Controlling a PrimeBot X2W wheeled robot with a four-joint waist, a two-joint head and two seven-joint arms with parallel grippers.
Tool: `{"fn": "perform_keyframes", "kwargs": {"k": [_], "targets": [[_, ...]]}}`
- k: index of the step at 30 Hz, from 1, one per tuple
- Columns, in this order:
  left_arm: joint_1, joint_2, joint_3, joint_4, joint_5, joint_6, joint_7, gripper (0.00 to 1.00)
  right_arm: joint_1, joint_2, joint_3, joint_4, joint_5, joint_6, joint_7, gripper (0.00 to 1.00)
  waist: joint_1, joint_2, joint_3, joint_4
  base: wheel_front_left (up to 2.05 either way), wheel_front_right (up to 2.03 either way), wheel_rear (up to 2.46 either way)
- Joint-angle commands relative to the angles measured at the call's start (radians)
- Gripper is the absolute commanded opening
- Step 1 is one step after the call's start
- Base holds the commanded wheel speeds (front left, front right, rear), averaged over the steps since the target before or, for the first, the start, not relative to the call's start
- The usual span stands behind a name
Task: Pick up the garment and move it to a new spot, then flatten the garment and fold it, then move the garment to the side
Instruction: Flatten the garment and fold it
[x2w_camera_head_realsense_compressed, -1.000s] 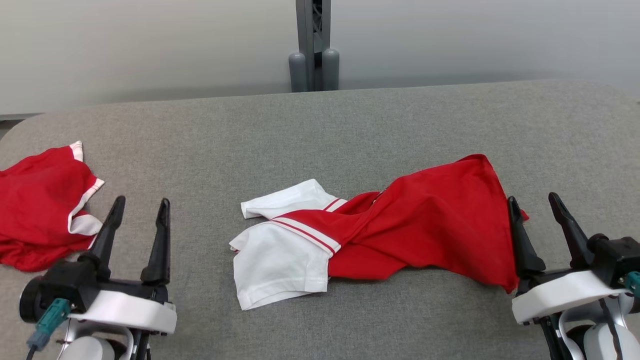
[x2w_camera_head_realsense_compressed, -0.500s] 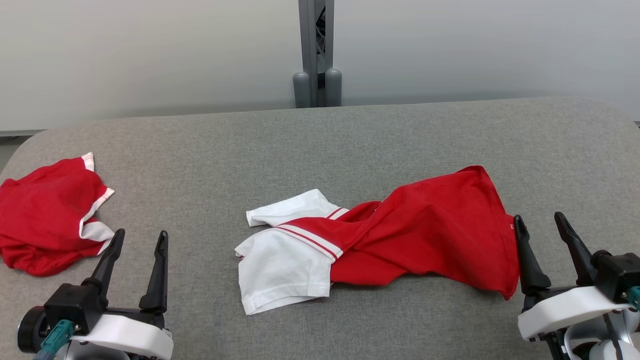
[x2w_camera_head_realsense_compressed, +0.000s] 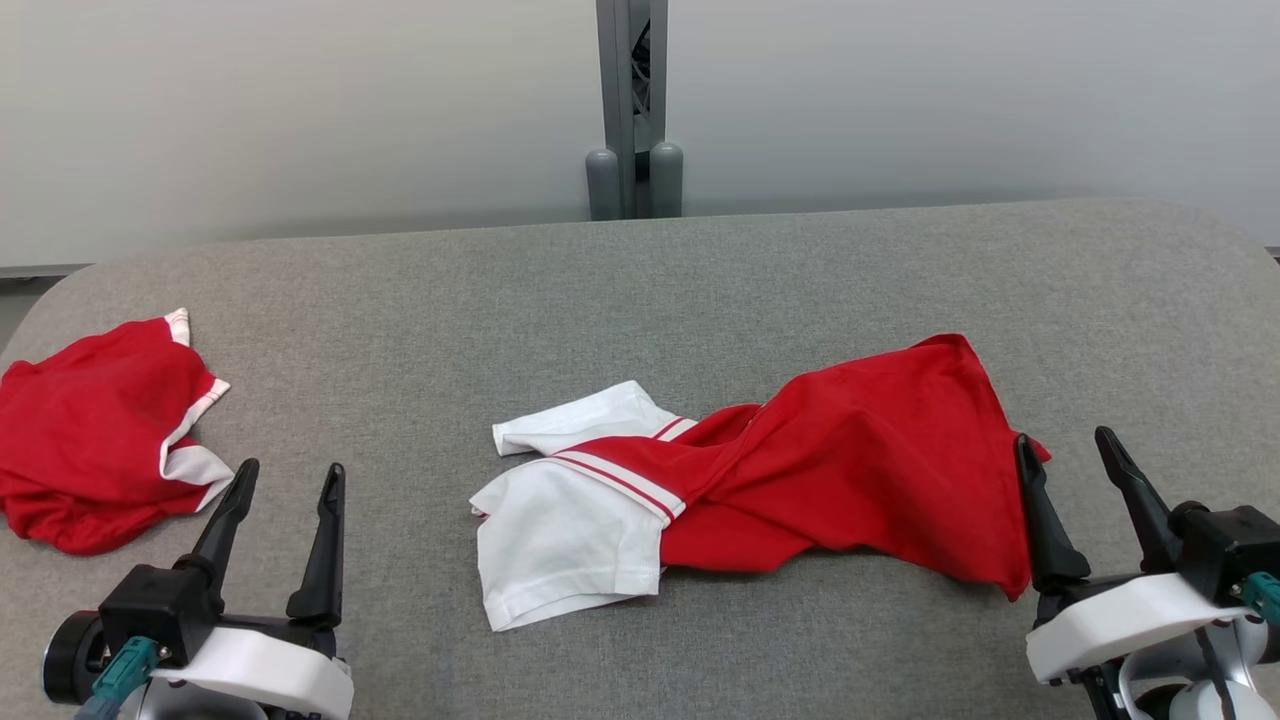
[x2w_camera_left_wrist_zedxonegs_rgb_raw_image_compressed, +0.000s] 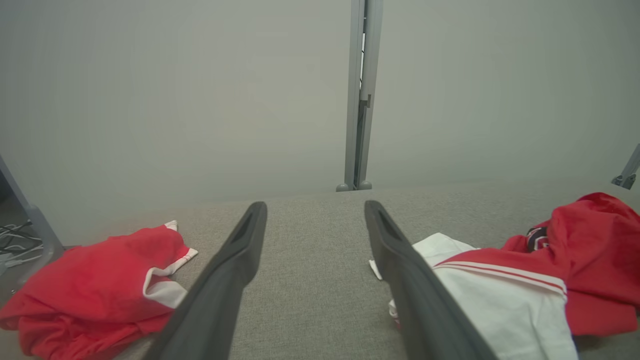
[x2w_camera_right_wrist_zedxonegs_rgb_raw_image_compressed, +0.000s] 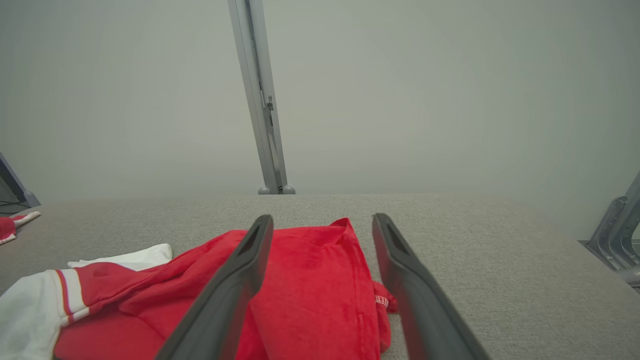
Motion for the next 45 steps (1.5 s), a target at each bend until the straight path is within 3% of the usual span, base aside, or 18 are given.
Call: {"fn": "perform_keyframes", "kwargs": {"k": [1,10,16,26,27,29,37,41,45], "targets": [[-0.009,0.007,-0.001,-0.003,0.001,0.004,0.002,1.00,-0.004,-0.006,-0.003,-0.001,0.006,0.000,-0.004,1.00,0.0000,0.0000,0.000,0.000,0.00,0.00,0.00],[-0.005,-0.030,-0.103,0.037,-0.026,-0.048,0.130,1.00,-0.018,-0.006,0.028,0.004,0.013,0.000,0.001,1.00,0.0000,0.0000,0.034,-0.015,0.00,0.00,0.00],[-0.016,-0.062,-0.198,0.147,-0.031,-0.091,0.227,1.00,-0.026,-0.006,0.056,0.023,0.027,0.000,-0.011,1.00,0.0000,0.0000,0.066,-0.031,0.00,0.00,0.00],[-0.073,-0.085,-0.202,0.301,-0.062,-0.110,0.224,1.00,-0.043,-0.006,0.062,0.053,0.038,0.000,-0.030,1.00,0.0000,0.0000,0.099,-0.051,0.00,0.00,0.00],[-0.080,-0.086,-0.201,0.311,-0.065,-0.112,0.221,0.78,-0.043,-0.006,0.060,0.053,0.039,0.000,-0.031,1.00,0.0000,0.0000,0.103,-0.051,0.00,0.00,0.00],[-0.094,-0.086,-0.207,0.330,-0.066,-0.120,0.215,0.00,-0.046,-0.006,0.057,0.055,0.041,0.000,-0.032,1.00,0.0000,0.0000,0.108,-0.050,0.00,0.00,0.00],[-0.140,-0.083,-0.231,0.369,-0.045,-0.131,0.172,0.00,-0.086,-0.016,0.006,0.068,0.037,0.000,-0.029,1.00,0.0000,0.0000,0.119,-0.043,0.00,0.00,0.00],[-0.162,-0.084,-0.239,0.362,-0.038,-0.134,0.158,0.00,-0.126,-0.050,-0.021,0.101,0.053,0.000,-0.021,1.00,0.0000,0.0000,0.132,-0.028,0.00,0.00,0.00],[-0.187,-0.091,-0.259,0.356,-0.027,-0.141,0.151,0.00,-0.194,-0.126,-0.009,0.194,0.066,0.000,0.000,1.00,0.0000,0.0000,0.154,0.005,0.00,0.00,0.00]]}}
